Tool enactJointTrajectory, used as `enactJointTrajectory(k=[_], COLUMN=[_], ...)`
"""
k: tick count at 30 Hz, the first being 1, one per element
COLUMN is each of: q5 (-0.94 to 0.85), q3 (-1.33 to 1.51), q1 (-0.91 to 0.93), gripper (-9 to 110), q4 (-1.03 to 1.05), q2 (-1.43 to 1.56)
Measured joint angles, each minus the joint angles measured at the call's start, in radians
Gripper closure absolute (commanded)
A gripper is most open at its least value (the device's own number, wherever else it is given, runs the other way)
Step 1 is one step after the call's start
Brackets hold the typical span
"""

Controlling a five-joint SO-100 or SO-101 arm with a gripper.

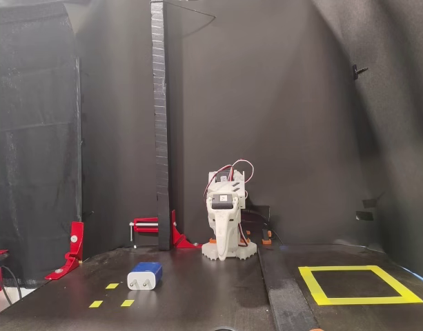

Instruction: Grasp the block and place it in the designated area.

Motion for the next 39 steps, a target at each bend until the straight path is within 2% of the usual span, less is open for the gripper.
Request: enactJointTrajectory(k=[21, 39], q5=[0.0, -0.037], q3=[0.0, 0.0], q1=[0.0, 0.0], gripper=[101, 101], q4=[-0.012, -0.505], q2=[0.0, 0.0])
